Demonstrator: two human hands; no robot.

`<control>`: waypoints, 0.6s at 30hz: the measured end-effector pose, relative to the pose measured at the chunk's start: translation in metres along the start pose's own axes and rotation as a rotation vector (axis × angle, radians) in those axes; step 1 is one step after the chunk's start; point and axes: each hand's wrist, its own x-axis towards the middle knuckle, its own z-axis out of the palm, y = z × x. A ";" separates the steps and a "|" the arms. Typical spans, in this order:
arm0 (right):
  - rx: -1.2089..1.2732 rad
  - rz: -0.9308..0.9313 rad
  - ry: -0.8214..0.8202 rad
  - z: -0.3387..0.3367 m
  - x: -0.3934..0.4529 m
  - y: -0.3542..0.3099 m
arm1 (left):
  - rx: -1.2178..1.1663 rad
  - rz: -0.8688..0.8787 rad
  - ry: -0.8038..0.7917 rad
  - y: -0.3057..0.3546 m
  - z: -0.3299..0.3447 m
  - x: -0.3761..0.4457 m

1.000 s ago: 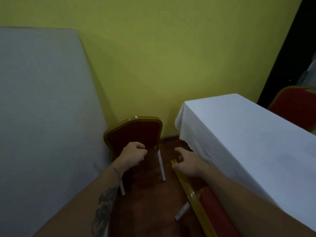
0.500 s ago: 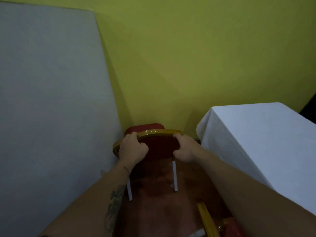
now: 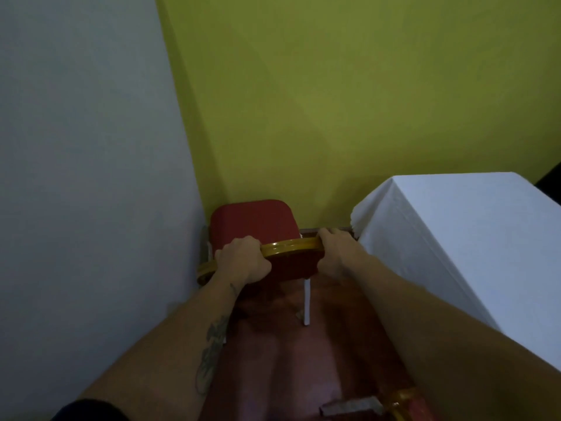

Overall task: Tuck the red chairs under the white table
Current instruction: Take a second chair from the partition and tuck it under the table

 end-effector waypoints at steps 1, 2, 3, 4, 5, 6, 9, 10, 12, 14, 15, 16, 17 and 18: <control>-0.006 0.001 0.029 0.002 0.002 0.000 | -0.001 -0.002 -0.025 0.000 -0.001 0.003; -0.020 -0.001 0.060 0.003 0.003 0.001 | 0.001 -0.005 -0.042 0.000 -0.002 0.005; -0.043 -0.003 0.084 0.004 0.003 0.000 | 0.002 -0.012 -0.052 0.000 -0.002 0.005; -0.076 -0.007 0.099 0.004 0.002 0.000 | 0.005 -0.025 -0.057 0.001 -0.002 0.004; -0.118 -0.013 0.103 0.004 0.001 0.000 | 0.007 -0.033 -0.057 0.002 -0.002 0.003; -0.163 -0.022 0.103 0.003 0.000 0.000 | 0.008 -0.041 -0.054 0.003 -0.002 0.001; -0.243 -0.051 0.103 0.003 -0.009 -0.002 | 0.029 -0.044 -0.070 0.003 -0.002 -0.005; -0.253 -0.059 0.099 0.004 -0.013 -0.002 | 0.035 -0.046 -0.081 0.001 -0.002 -0.006; -0.258 -0.072 0.091 0.008 -0.021 0.000 | 0.053 -0.062 -0.093 -0.001 0.000 -0.007; -0.249 -0.089 0.096 0.011 -0.031 0.003 | 0.093 -0.065 -0.107 -0.001 0.001 -0.008; -0.241 -0.098 0.103 0.013 -0.035 0.004 | 0.111 -0.059 -0.121 0.000 0.001 -0.010; -0.235 -0.104 0.109 0.013 -0.040 0.006 | 0.122 -0.047 -0.129 0.000 0.001 -0.011; -0.232 -0.108 0.115 0.014 -0.044 0.006 | 0.134 -0.035 -0.137 0.001 0.000 -0.014; -0.230 -0.111 0.119 0.016 -0.049 0.007 | 0.143 -0.019 -0.136 0.001 0.000 -0.016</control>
